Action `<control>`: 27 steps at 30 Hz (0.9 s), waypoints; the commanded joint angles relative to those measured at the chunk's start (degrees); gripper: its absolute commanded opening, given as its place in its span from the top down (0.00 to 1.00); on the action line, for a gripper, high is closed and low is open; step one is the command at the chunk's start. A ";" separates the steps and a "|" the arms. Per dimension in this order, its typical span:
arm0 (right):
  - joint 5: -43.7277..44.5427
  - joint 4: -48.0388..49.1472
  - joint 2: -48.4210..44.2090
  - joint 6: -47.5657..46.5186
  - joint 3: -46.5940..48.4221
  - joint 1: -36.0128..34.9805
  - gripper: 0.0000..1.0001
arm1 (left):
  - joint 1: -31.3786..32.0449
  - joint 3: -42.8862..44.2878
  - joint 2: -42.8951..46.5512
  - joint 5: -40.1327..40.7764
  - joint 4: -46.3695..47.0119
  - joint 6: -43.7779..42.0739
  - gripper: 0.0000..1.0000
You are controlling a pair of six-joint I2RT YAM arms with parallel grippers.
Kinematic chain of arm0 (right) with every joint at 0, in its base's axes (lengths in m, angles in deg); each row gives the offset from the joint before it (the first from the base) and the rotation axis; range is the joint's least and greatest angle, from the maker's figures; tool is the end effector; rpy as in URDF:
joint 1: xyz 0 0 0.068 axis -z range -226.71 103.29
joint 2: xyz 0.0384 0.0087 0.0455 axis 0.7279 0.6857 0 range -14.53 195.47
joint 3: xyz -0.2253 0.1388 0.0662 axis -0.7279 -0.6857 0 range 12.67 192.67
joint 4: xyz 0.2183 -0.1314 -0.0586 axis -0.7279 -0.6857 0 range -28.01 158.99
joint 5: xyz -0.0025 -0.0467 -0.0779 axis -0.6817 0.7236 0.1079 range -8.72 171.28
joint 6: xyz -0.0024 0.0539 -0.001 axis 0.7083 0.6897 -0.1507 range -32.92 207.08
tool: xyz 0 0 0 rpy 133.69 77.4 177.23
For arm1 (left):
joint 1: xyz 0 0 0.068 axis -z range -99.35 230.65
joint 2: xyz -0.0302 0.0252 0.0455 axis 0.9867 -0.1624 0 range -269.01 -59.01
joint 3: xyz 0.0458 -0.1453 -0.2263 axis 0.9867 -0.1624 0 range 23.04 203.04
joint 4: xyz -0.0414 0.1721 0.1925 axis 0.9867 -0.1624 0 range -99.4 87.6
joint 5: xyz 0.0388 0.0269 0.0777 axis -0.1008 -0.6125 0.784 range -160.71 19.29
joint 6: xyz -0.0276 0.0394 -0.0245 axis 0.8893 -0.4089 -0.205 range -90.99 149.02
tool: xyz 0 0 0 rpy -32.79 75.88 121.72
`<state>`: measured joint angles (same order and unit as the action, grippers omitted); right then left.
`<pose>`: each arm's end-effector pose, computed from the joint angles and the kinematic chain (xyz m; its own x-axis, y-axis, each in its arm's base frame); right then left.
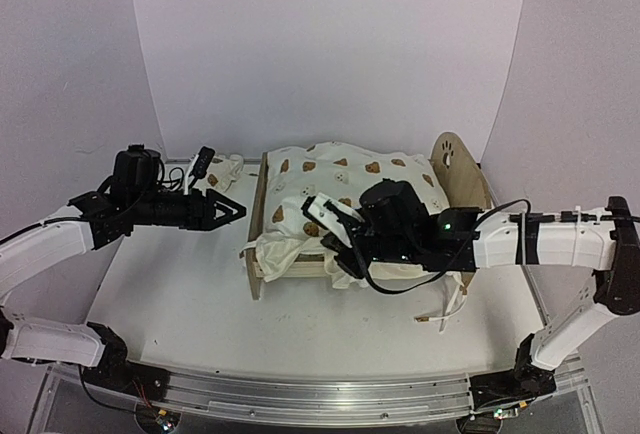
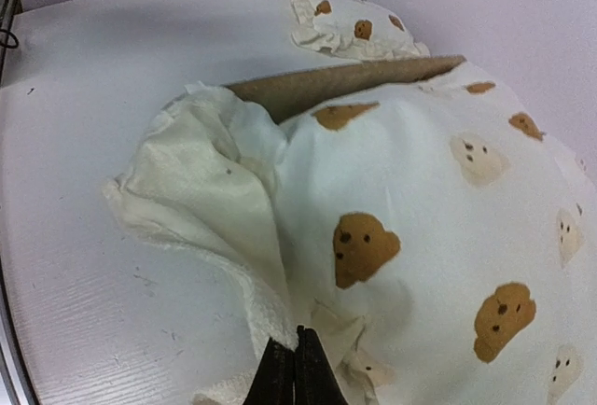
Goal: Set up the pet bed
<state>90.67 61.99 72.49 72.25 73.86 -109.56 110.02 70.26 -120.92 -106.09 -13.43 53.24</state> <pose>0.1624 0.3040 0.2652 -0.0304 -0.6129 -0.7896 -0.8515 0.4296 -0.3007 0.1997 -0.1360 0.2976 -0.6955 0.0075 -0.7185 0.6239 0.5022 -0.5987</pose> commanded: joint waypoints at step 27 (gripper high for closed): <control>-20.34 -2.24 0.55 8.76 -1.35 14.64 1.00 | 7.98 -0.56 -5.30 10.85 -0.49 -8.90 0.27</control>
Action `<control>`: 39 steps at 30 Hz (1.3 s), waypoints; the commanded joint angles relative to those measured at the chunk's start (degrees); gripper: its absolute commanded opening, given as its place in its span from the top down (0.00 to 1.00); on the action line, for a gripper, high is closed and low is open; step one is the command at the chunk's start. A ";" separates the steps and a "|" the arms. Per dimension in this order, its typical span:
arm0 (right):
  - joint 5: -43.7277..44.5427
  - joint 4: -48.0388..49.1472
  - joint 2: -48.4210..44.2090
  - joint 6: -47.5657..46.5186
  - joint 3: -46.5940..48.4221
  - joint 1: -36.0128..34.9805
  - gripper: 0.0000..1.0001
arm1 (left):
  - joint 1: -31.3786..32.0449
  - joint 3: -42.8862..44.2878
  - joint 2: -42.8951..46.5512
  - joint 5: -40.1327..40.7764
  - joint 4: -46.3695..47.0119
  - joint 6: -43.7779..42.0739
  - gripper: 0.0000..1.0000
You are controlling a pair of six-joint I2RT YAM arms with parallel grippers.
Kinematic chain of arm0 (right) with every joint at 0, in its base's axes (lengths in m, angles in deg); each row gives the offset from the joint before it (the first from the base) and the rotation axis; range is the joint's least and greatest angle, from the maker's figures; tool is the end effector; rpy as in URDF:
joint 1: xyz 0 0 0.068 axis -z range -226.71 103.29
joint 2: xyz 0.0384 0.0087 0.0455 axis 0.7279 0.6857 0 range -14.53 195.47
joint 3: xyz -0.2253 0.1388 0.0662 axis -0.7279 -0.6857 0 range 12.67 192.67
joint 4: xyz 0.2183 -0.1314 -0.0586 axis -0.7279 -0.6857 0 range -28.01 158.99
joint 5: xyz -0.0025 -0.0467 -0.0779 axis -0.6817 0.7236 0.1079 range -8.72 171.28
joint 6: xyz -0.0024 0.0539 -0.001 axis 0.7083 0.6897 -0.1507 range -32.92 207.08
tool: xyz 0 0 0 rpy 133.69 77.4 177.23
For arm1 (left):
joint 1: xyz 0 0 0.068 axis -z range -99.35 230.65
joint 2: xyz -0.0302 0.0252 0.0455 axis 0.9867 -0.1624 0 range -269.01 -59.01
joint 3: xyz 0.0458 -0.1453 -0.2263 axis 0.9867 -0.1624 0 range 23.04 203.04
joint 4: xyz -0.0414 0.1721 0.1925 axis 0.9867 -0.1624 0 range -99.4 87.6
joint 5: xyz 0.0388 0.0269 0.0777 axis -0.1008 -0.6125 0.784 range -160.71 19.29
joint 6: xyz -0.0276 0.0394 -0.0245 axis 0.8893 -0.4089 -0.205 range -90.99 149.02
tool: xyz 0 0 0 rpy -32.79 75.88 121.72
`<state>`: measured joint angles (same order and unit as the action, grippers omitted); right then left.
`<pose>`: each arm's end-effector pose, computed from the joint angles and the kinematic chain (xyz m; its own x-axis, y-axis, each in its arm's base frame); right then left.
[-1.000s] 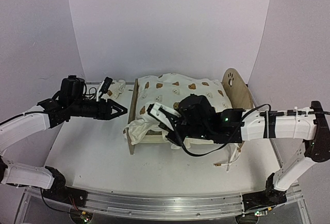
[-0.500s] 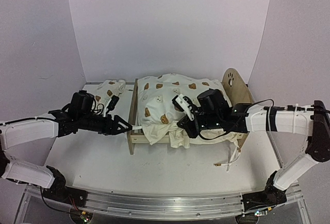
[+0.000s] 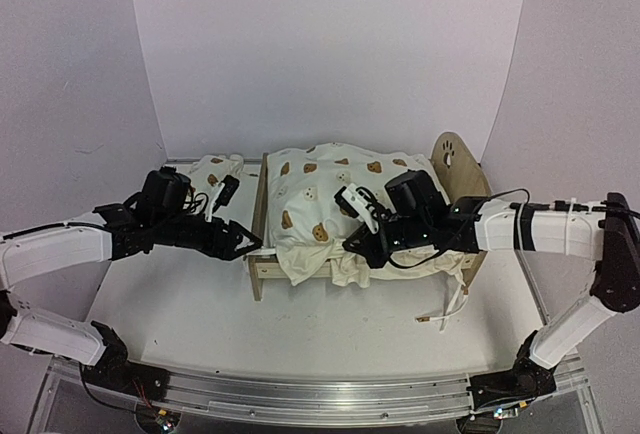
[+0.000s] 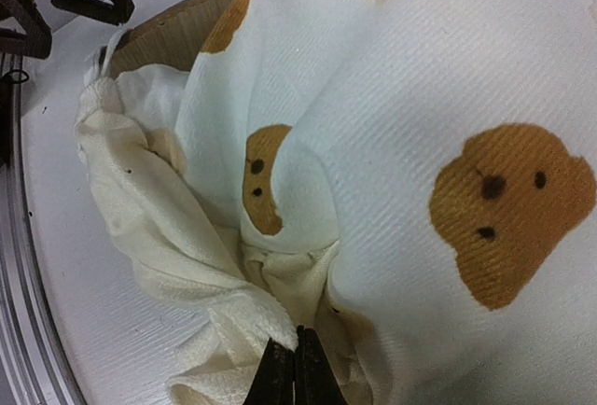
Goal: Set up the pet bed
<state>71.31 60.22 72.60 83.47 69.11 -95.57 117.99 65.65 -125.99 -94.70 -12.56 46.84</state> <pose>0.2139 0.2543 0.2344 -0.3650 -0.5122 -0.7775 -0.8544 0.5160 0.0611 0.1920 -0.1646 0.2496 -0.6802 0.1671 -0.7138 0.6430 0.6035 -0.4715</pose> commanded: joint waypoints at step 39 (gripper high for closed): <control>-3.82 -2.21 0.85 -2.75 5.33 0.80 1.00 | 0.01 -1.17 -7.49 -12.23 4.56 -2.76 0.48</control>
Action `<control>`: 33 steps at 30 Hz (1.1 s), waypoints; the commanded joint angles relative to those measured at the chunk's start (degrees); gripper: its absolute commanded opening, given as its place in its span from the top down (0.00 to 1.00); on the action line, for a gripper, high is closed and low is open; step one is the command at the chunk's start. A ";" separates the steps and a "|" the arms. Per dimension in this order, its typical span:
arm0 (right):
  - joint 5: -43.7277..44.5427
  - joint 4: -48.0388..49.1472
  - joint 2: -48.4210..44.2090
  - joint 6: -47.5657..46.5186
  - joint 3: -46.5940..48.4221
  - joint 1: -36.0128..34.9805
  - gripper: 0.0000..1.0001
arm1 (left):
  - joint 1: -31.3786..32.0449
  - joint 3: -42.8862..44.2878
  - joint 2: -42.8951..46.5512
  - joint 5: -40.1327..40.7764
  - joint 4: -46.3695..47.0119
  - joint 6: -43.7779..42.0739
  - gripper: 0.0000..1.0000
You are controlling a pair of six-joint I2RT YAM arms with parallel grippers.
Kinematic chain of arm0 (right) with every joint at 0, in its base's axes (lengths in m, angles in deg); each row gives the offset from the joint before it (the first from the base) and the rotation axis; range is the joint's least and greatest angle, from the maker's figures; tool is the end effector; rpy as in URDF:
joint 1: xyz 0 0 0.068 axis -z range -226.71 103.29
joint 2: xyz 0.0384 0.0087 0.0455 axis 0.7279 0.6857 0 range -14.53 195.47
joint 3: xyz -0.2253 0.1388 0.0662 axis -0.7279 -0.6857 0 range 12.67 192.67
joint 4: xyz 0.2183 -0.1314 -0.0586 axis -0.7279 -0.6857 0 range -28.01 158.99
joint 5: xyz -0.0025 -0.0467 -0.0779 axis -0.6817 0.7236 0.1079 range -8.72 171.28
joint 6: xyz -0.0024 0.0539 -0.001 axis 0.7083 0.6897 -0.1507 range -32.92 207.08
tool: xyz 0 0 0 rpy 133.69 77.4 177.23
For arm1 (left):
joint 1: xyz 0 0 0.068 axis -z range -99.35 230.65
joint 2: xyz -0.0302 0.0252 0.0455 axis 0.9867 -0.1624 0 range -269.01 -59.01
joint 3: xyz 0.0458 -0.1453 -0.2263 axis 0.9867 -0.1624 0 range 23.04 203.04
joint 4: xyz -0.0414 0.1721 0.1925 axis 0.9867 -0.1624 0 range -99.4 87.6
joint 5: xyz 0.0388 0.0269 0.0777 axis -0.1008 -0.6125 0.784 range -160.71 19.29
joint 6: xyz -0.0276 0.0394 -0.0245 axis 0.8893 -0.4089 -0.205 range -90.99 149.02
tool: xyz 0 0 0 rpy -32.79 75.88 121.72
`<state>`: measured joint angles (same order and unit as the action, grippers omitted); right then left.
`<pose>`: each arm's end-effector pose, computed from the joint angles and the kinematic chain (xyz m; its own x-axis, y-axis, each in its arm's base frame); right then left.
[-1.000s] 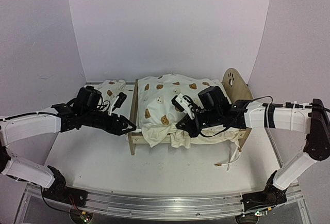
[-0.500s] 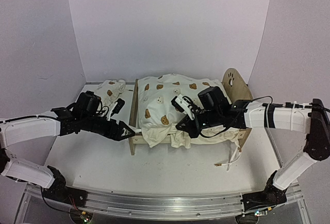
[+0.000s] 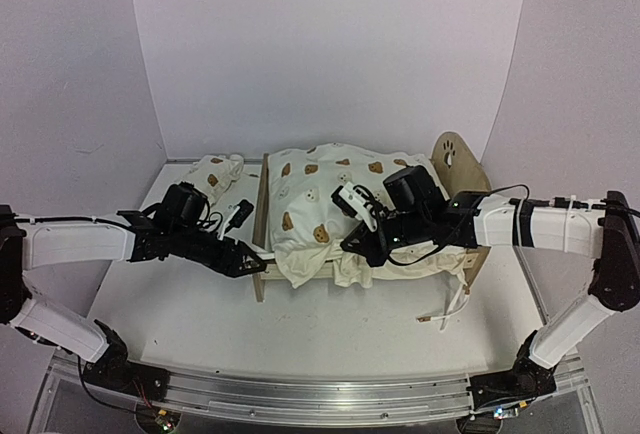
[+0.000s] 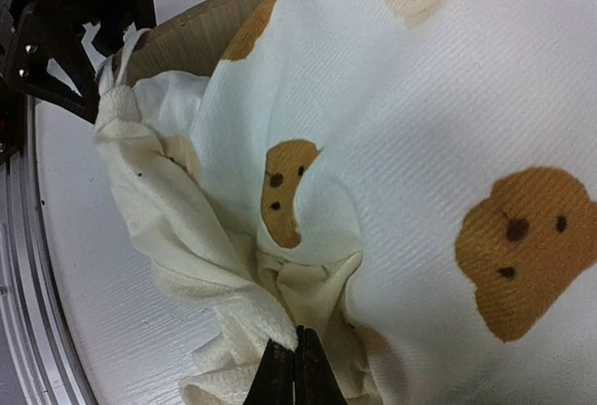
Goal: Set up the pet bed
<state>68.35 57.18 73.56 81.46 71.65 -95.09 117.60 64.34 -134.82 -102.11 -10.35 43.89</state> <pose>0.2175 0.2569 0.2393 -0.3505 -0.5384 -0.7663 -0.8795 0.4704 0.0718 0.2032 -0.1760 0.2095 -0.7320 0.2763 -0.6228 0.6542 0.5403 -0.5292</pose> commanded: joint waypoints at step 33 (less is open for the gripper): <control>-0.18 0.74 -1.96 -1.35 1.05 0.36 1.00 | -5.19 3.10 17.82 8.03 -9.38 1.29 0.41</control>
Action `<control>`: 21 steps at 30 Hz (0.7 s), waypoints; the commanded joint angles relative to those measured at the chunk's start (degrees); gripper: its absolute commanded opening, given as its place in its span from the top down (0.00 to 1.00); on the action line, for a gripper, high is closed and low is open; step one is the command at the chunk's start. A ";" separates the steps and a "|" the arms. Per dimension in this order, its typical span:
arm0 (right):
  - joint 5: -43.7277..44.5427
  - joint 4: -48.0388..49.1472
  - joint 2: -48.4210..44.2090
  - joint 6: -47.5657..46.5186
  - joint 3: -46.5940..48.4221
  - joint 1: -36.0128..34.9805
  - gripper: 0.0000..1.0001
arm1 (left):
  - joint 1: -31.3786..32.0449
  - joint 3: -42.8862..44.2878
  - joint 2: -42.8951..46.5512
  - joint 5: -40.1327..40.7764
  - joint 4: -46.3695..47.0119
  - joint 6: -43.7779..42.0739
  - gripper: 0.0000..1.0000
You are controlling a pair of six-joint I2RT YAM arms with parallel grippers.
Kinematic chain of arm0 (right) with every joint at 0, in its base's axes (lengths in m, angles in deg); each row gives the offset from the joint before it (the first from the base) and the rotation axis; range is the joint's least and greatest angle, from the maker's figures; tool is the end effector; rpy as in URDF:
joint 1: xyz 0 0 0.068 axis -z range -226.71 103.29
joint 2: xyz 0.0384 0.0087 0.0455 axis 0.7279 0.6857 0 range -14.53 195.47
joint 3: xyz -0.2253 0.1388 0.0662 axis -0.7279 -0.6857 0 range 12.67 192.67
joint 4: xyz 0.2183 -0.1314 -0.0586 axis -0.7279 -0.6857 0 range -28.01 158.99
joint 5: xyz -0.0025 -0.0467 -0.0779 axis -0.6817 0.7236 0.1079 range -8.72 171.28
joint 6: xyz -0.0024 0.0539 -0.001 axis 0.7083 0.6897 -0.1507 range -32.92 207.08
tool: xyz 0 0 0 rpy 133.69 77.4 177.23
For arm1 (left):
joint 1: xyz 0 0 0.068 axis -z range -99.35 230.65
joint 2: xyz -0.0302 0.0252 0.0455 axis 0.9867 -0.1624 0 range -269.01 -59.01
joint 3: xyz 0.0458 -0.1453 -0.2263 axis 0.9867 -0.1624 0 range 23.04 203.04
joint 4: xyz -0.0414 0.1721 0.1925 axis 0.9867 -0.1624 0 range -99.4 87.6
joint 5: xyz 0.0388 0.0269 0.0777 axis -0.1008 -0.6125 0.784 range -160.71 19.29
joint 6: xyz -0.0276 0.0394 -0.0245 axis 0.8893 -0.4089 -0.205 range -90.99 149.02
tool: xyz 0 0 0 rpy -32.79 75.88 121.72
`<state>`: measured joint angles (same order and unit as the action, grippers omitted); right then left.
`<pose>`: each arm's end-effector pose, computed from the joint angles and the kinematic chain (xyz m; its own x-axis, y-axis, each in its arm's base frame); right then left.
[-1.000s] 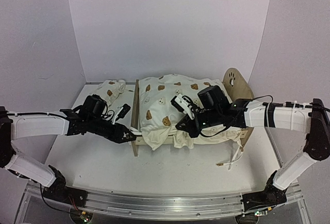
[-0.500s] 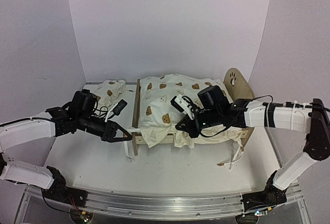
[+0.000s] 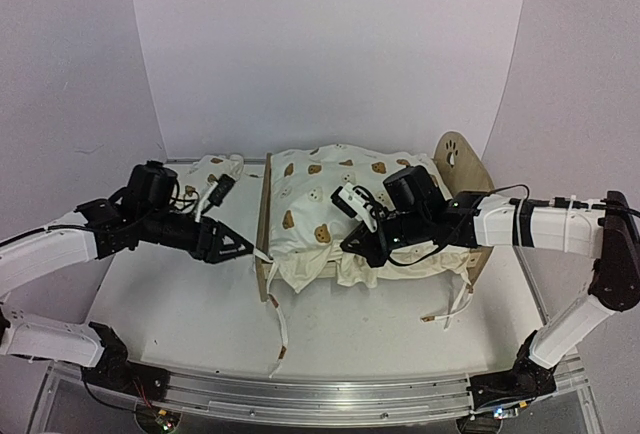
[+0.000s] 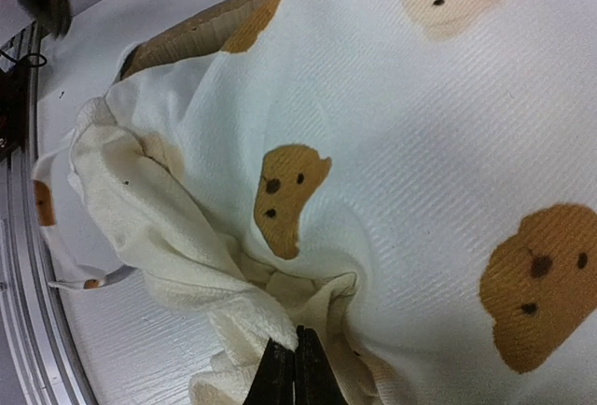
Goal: Set up the pet bed
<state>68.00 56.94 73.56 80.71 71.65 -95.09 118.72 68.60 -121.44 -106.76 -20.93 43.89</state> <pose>0.2171 0.2568 0.2390 -0.3409 -0.5464 -0.7650 -0.8858 0.4593 0.0667 0.1709 -0.1605 0.2742 -0.6657 0.2577 -0.7003 0.7297 0.4212 -0.5386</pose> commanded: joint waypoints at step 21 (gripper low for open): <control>-2.01 0.72 -1.47 -1.00 2.72 0.35 1.00 | -6.42 -15.44 -18.71 14.97 40.44 -8.48 0.42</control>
<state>66.89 56.74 73.56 80.58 71.65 -95.09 112.25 49.80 -135.76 -90.09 10.09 36.76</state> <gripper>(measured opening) 0.016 0.591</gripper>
